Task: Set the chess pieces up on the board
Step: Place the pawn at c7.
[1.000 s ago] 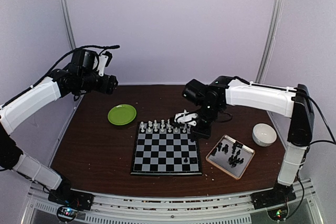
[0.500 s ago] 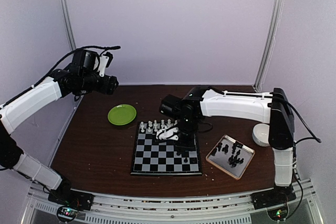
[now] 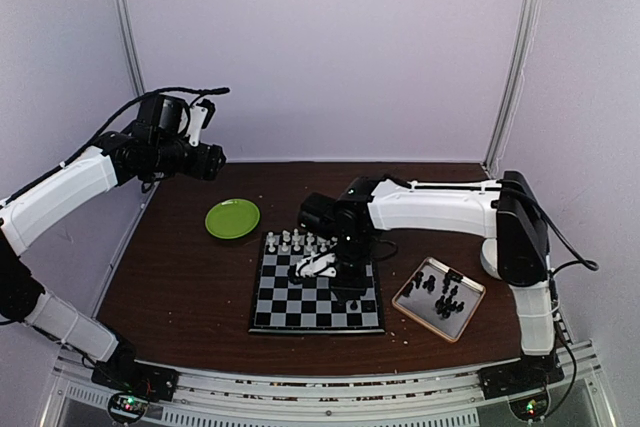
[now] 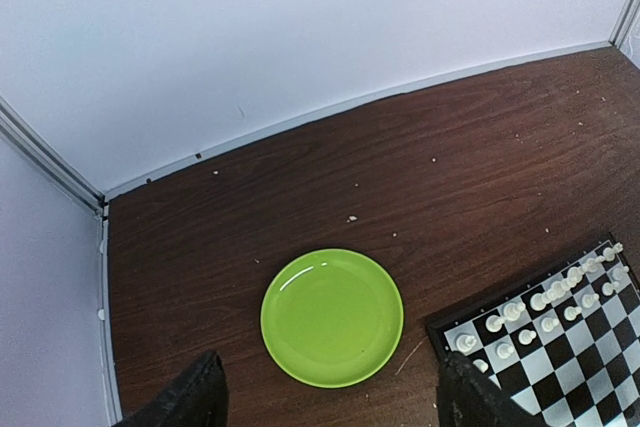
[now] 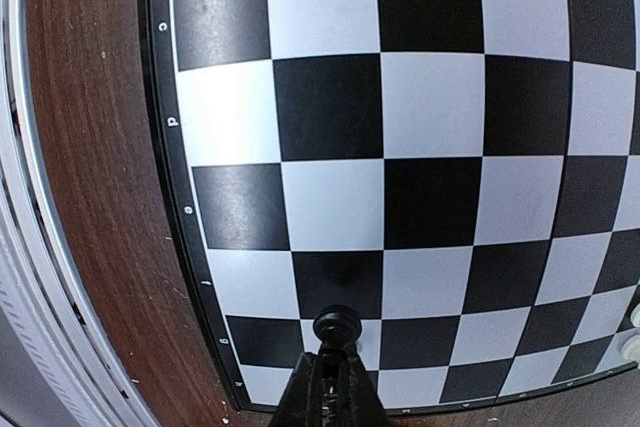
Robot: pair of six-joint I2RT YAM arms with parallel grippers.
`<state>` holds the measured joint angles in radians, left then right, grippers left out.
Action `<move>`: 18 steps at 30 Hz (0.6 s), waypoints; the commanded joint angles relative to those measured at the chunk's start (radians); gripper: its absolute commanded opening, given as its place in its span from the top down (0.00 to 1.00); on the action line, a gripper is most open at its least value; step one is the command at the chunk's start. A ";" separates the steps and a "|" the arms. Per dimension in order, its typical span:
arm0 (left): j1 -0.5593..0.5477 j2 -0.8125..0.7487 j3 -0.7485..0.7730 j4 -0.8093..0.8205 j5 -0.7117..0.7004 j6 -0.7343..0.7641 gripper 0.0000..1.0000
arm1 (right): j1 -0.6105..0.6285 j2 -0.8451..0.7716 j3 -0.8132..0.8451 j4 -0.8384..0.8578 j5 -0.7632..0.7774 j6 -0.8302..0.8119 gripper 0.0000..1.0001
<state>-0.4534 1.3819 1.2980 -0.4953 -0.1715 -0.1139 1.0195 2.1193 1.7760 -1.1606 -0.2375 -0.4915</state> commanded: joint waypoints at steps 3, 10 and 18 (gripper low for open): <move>-0.003 -0.004 0.009 0.031 0.010 -0.011 0.27 | 0.015 0.023 0.030 -0.017 -0.019 -0.001 0.94; -0.004 -0.004 0.009 0.031 0.010 -0.010 0.27 | 0.020 0.042 0.036 -0.017 -0.019 -0.002 0.93; -0.003 -0.004 0.009 0.031 0.009 -0.010 0.27 | 0.019 0.063 0.045 -0.016 -0.008 -0.004 0.92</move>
<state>-0.4534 1.3819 1.2980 -0.4953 -0.1715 -0.1143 1.0328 2.1624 1.7954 -1.1637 -0.2497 -0.4911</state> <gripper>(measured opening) 0.735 0.082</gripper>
